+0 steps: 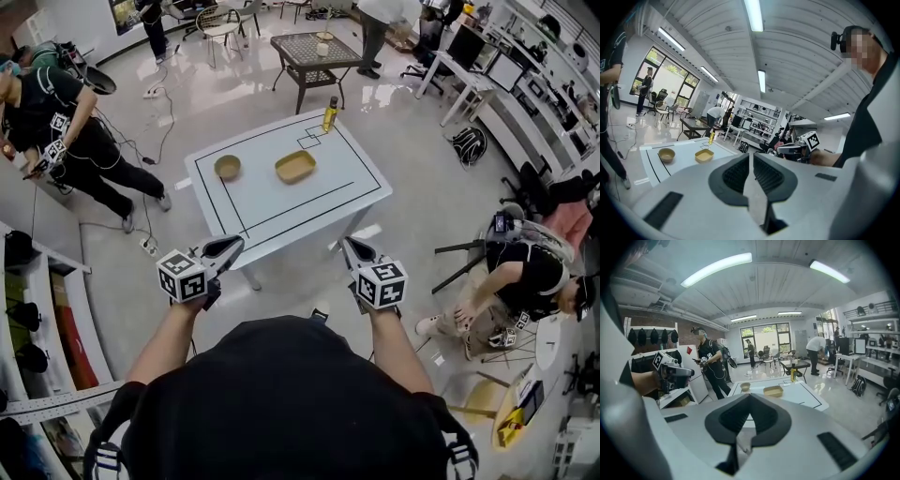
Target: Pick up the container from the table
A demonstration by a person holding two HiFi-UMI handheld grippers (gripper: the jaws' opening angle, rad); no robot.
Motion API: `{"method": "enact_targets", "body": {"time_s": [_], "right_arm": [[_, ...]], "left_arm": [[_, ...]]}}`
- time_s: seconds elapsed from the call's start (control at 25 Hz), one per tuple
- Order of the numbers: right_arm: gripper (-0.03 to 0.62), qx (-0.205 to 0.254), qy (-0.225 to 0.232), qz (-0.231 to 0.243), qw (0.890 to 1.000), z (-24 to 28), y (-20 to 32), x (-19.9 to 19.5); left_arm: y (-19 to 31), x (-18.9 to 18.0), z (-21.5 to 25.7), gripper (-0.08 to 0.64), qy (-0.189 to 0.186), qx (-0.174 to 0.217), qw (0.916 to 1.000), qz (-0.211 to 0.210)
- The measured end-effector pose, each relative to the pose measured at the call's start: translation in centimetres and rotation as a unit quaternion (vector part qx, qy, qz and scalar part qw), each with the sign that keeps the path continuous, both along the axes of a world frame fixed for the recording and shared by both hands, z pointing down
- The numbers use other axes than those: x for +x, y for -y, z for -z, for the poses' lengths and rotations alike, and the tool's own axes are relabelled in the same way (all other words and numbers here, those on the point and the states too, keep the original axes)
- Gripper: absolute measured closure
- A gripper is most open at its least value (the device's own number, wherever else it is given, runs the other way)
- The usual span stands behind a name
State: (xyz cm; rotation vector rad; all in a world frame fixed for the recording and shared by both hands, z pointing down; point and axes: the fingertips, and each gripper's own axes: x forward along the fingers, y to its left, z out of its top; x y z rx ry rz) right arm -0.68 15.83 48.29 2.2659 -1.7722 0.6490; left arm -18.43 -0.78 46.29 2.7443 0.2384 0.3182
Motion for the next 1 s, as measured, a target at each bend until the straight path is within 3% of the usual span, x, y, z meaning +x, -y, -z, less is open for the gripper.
{"method": "enact_targets", "body": {"time_s": [1.0], "right_arm": [[0.586,-0.026,0.021,0.076,0.997,-2.9,4.2,10.4]], "left_arm": [[0.9,10.7,-1.2,0.526,0.018,-0.009,0.9989,0.042]]}}
